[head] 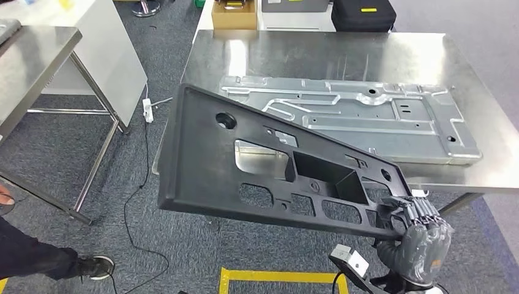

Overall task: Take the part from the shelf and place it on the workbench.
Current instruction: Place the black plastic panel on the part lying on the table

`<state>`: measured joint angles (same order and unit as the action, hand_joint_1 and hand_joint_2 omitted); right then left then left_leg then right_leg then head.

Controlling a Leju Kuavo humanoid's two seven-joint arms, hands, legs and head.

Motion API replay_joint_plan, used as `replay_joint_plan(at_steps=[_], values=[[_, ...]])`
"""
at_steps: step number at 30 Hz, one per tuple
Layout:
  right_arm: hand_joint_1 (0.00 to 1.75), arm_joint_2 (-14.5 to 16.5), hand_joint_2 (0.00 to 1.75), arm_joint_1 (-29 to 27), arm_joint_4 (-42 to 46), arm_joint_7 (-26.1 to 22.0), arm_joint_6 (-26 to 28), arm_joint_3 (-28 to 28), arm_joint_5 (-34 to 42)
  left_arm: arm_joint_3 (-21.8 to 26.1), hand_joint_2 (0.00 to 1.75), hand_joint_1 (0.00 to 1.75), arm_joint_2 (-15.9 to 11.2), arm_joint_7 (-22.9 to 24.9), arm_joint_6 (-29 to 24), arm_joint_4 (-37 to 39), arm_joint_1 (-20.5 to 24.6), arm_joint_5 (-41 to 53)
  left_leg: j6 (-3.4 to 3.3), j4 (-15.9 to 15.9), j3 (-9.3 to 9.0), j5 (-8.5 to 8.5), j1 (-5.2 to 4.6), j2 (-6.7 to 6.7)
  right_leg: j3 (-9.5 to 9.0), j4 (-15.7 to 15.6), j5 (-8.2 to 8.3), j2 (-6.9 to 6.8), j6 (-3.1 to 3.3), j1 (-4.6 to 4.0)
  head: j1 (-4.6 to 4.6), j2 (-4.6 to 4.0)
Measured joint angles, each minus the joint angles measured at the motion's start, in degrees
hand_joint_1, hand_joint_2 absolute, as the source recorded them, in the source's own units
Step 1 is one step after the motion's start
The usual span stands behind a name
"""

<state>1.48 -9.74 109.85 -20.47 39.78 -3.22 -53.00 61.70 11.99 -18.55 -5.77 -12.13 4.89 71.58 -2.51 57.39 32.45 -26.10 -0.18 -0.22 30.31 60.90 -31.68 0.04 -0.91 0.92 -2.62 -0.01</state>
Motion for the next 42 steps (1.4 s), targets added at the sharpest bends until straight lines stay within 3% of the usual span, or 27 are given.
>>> replay_joint_plan(at_steps=[3, 4, 5, 6, 8, 9, 11, 15, 16, 18, 19, 20, 21, 22, 24, 25, 28, 31, 32, 34, 35, 36, 37, 39, 40, 42], values=[[1.75, -0.3, 1.75, 0.4, -0.3, 0.2, 0.0, 0.0, 0.0, 0.0, 1.75, 0.00, 0.0, 0.0, 0.0, 0.0, 0.2, 0.0, -0.67, -0.5, -1.01, -0.56, 0.10, 0.06, 5.89, 9.6, -3.34, -0.03, -0.33, -0.09, -0.06, 0.01], [1.75, -0.4, 1.75, 0.4, -0.5, 0.4, 0.0, 0.0, 0.0, 0.0, 1.75, 0.00, 0.0, 0.0, 0.0, 0.0, 0.2, 0.1, -0.76, -0.4, -1.34, -0.89, 0.08, 0.05, 7.87, 12.1, -3.57, -0.04, -0.39, -0.05, -0.06, 0.01], [1.75, -0.5, 1.75, 0.4, -0.7, 0.5, 0.0, 0.0, 0.0, -0.1, 1.75, 0.00, 0.0, 0.0, 0.0, 0.0, 0.2, 0.1, -0.75, -0.4, -1.77, -1.28, 0.08, 0.01, 9.02, 13.0, -2.77, -0.04, -0.44, 0.00, -0.06, 0.01], [1.75, -0.6, 1.75, 0.4, -0.9, 0.6, 0.0, 0.0, 0.1, -0.1, 1.75, 0.00, 0.0, 0.0, 0.0, 0.0, 0.1, 0.1, -0.67, -0.3, -2.32, -1.72, 0.10, -0.04, 9.18, 11.8, -0.92, -0.05, -0.47, 0.08, -0.07, 0.01], [1.75, -0.8, 1.75, 0.5, -1.1, 0.8, 0.0, 0.0, 0.2, -0.1, 1.75, 0.00, 0.0, 0.0, 0.0, 0.0, -0.1, 0.1, -0.25, -0.1, -3.41, -2.77, 0.13, -0.12, 6.83, 5.1, 3.80, -0.08, -0.44, 0.27, -0.09, 0.01], [1.75, -0.9, 1.75, 0.6, -1.2, 0.8, 0.0, 0.0, 0.2, -0.1, 1.75, 0.00, 0.0, 0.0, 0.0, 0.0, 0.0, 0.1, 0.09, 0.1, -3.69, -3.33, 0.04, -0.16, 5.57, 2.1, 5.04, -0.06, -0.29, 0.25, -0.09, 0.01], [1.75, -1.0, 1.75, 0.7, -1.3, 0.9, 0.0, 0.0, 0.3, -0.1, 1.75, 0.00, 0.0, 0.0, 0.0, 0.0, 0.1, 0.1, 0.73, 0.4, -3.81, -4.07, -0.12, -0.19, 4.48, -0.3, 5.01, 0.07, 0.23, 0.07, -0.07, 0.01], [1.75, -1.1, 1.75, 0.7, -1.4, 1.2, 0.0, 0.0, 0.4, -0.1, 1.75, 0.00, 0.0, 0.1, 0.0, 0.0, 0.3, 0.1, 1.82, 1.8, -3.64, -5.56, -0.10, 0.00, 3.76, -0.8, 4.34, 0.32, 1.53, 0.18, 0.03, 0.01], [1.75, -1.1, 1.75, 0.7, -1.4, 1.3, 0.0, 0.0, 0.4, -0.1, 1.75, 0.00, 0.0, 0.1, 0.0, 0.0, 0.3, 0.1, 2.14, 4.1, -2.52, -6.67, -0.01, 0.03, 3.43, -0.9, 4.17, 0.25, 1.83, 0.27, 0.07, 0.01], [1.75, -1.1, 1.75, 0.7, -1.4, 1.3, 0.0, 0.0, 0.5, -0.1, 1.75, 0.00, 0.0, 0.2, 0.0, 0.0, 0.3, 0.1, 2.60, 11.8, 2.00, -9.34, 0.19, 0.05, 2.90, -1.0, 3.65, 0.10, 2.22, 0.20, 0.16, 0.01], [1.75, -1.1, 1.75, 0.7, -1.4, 1.3, 0.0, 0.0, 0.5, -0.1, 1.75, 0.00, 0.0, 0.2, 0.0, 0.0, 0.2, 0.1, 2.68, 15.2, 4.40, -10.01, 0.27, 0.05, 2.61, -1.0, 3.36, 0.09, 2.31, 0.14, 0.15, 0.01], [1.75, -1.1, 1.75, 0.7, -1.5, 1.3, 0.0, 0.0, 0.5, -0.1, 1.75, 0.00, 0.0, 0.2, 0.0, 0.0, 0.1, 0.1, 2.66, 17.2, 6.12, -9.65, 0.31, 0.05, 2.25, -1.0, 3.04, 0.14, 2.34, 0.08, 0.16, 0.01], [1.75, -1.1, 1.75, 0.7, -1.5, 1.3, 0.0, 0.0, 0.5, -0.1, 1.75, 0.00, 0.0, 0.2, 0.0, 0.0, 0.0, 0.1, 2.51, 16.8, 6.74, -8.11, 0.31, 0.04, 1.80, -1.0, 2.71, 0.22, 2.35, 0.01, 0.16, 0.01], [1.75, -1.1, 1.75, 0.7, -1.5, 1.3, 0.0, 0.0, 0.5, -0.1, 1.75, 0.00, 0.0, 0.2, 0.0, 0.0, -0.1, 0.1, 2.20, 14.2, 6.30, -5.54, 0.28, 0.04, 1.23, -1.0, 2.35, 0.29, 2.33, -0.07, 0.16, 0.01], [1.75, -1.1, 1.75, 0.7, -1.5, 1.3, 0.0, 0.0, 0.5, -0.1, 1.75, 0.00, 0.0, 0.2, -0.1, 0.0, -0.1, 0.1, 1.24, 6.9, 4.01, -0.76, -0.04, 0.02, 0.25, -1.1, 1.58, 0.34, 2.14, -0.24, 0.13, 0.01], [1.75, -1.1, 1.75, 0.7, -1.5, 1.3, 0.0, 0.0, 0.6, -0.1, 1.75, 0.00, 0.0, 0.2, -0.1, 0.0, 0.0, 0.1, 0.81, 4.0, 2.87, 0.33, -0.27, 0.03, -0.02, -1.2, 1.26, 0.37, 1.91, -0.26, 0.15, 0.01], [1.75, -1.1, 1.75, 0.7, -1.5, 1.3, 0.0, 0.0, 0.6, -0.1, 1.75, 0.00, -0.1, 0.2, -0.1, 0.0, 0.2, 0.1, 0.15, 1.6, 1.56, -0.08, -0.75, 0.00, -0.39, -1.8, 0.89, 0.38, 0.99, -0.06, 0.20, 0.01], [1.75, -1.2, 1.75, 0.8, -1.4, 1.3, 0.0, 0.0, 0.7, -0.1, 1.75, 0.00, -0.1, 0.2, 0.0, 0.0, 0.0, 0.1, -0.40, -0.6, -0.34, 0.24, -0.24, 0.06, -0.33, -0.2, -0.14, 0.08, 0.20, -0.12, 0.13, 0.01], [1.75, -1.2, 1.75, 0.8, -1.5, 1.3, 0.0, 0.0, 0.7, -0.1, 1.75, 0.00, 0.0, 0.2, 0.0, 0.0, 0.0, 0.1, -0.58, -1.1, -0.97, 0.22, -0.10, 0.10, 1.10, 2.6, -1.22, 0.00, 0.00, -0.12, 0.10, 0.01], [1.75, -1.3, 1.75, 0.7, -1.6, 1.3, 0.0, 0.0, 0.8, -0.1, 1.75, 0.00, 0.0, 0.2, 0.0, 0.0, 0.1, 0.1, -0.88, -1.3, -1.66, -0.33, -0.11, 0.11, 5.85, 9.8, -3.48, 0.03, -0.38, -0.06, 0.10, 0.01], [1.75, -1.4, 1.75, 0.7, -1.7, 1.4, 0.0, 0.0, 0.9, -0.1, 1.75, 0.00, 0.0, 0.2, 0.0, 0.0, 0.1, 0.1, -0.87, -1.3, -2.00, -0.69, -0.11, 0.10, 7.90, 12.3, -3.59, 0.01, -0.56, 0.00, 0.10, 0.01], [1.75, -1.5, 1.75, 0.7, -1.8, 1.5, 0.0, 0.1, 0.9, -0.1, 1.75, 0.00, 0.0, 0.2, 0.0, 0.0, 0.1, 0.1, -0.82, -1.2, -2.46, -1.13, -0.10, 0.07, 9.06, 12.9, -2.59, 0.01, -0.70, 0.08, 0.10, 0.01], [1.75, -1.6, 1.75, 0.7, -1.9, 1.5, 0.0, 0.1, 0.9, -0.1, 1.75, 0.00, 0.0, 0.2, 0.0, 0.0, 0.0, 0.1, -0.71, -1.1, -3.03, -1.64, -0.07, 0.05, 9.13, 11.4, -0.49, -0.01, -0.80, 0.19, 0.09, 0.01], [1.75, -1.8, 1.75, 0.8, -2.0, 1.7, 0.0, 0.2, 1.0, -0.2, 1.75, 0.00, 0.0, 0.2, 0.1, 0.0, -0.1, 0.2, -0.26, -0.7, -4.11, -2.91, -0.07, -0.01, 7.06, 4.8, 4.37, -0.06, -0.79, 0.35, 0.07, 0.01], [1.75, -1.9, 1.75, 0.9, -2.0, 1.7, 0.0, 0.2, 1.0, -0.2, 1.75, 0.00, 0.0, 0.2, 0.1, 0.0, -0.1, 0.2, 0.07, -0.3, -4.38, -3.58, -0.14, -0.06, 5.90, 1.9, 5.60, -0.06, -0.59, 0.29, 0.06, 0.01], [1.75, -2.0, 1.75, 1.0, -2.1, 1.9, 0.0, 0.3, 1.0, -0.2, 1.75, 0.00, 0.0, 0.3, 0.1, 0.0, 0.0, 0.3, 0.69, 0.0, -4.49, -4.44, -0.28, -0.11, 4.87, -0.3, 5.42, 0.02, 0.13, 0.03, 0.06, 0.01]])
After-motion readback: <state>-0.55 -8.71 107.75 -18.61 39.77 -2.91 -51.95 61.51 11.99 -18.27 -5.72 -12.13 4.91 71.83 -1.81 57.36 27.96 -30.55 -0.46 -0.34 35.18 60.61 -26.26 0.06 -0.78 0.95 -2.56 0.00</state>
